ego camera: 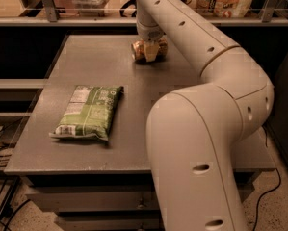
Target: Place orange can upright
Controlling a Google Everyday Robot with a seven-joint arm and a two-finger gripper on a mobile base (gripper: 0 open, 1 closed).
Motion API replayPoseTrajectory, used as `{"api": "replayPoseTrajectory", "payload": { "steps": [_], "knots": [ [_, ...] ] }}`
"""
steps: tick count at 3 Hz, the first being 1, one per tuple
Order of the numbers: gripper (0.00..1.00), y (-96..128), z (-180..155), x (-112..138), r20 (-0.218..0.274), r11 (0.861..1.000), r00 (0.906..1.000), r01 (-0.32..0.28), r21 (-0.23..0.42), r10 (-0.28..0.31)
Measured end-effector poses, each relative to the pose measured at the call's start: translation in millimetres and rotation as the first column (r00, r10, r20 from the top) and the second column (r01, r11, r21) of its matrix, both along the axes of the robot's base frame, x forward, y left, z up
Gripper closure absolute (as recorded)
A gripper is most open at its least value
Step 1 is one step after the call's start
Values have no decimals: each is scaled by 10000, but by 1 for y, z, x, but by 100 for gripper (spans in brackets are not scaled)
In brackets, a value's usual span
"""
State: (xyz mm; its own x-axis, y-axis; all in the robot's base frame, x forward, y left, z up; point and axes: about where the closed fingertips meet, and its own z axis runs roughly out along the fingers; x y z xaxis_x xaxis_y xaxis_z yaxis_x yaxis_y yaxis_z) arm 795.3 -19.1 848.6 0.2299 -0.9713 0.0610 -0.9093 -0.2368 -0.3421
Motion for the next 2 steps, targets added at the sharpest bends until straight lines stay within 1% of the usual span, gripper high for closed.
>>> {"api": "replayPoseTrajectory", "payload": {
  "steps": [1,2],
  "knots": [
    [100,-5,20,-15,-106,9971,9999,-30,758,38],
    [100,-11,49,-32,-179,9823,9997,-149,1870,186]
  ]
}}
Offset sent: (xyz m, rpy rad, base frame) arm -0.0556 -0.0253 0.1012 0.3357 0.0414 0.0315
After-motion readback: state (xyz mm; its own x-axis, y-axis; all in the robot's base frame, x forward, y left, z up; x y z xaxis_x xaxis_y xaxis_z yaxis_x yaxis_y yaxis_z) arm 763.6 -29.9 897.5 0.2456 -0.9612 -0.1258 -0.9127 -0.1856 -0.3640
